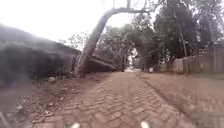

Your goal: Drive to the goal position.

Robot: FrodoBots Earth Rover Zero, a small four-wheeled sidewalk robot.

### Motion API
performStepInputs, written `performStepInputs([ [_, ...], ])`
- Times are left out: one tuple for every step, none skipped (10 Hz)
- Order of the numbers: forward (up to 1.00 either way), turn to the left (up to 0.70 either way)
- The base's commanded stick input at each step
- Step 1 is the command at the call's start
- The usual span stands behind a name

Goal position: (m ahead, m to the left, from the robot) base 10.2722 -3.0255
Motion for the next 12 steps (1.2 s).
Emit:
performStepInputs([
  [0.70, -0.25],
  [0.70, 0.04],
  [0.70, 0.06],
  [0.70, 0.00],
  [0.70, 0.00],
  [0.70, 0.00],
  [0.70, 0.00],
  [0.70, 0.00],
  [0.70, 0.00],
  [0.70, 0.00],
  [0.70, 0.00],
  [0.70, 0.00],
])
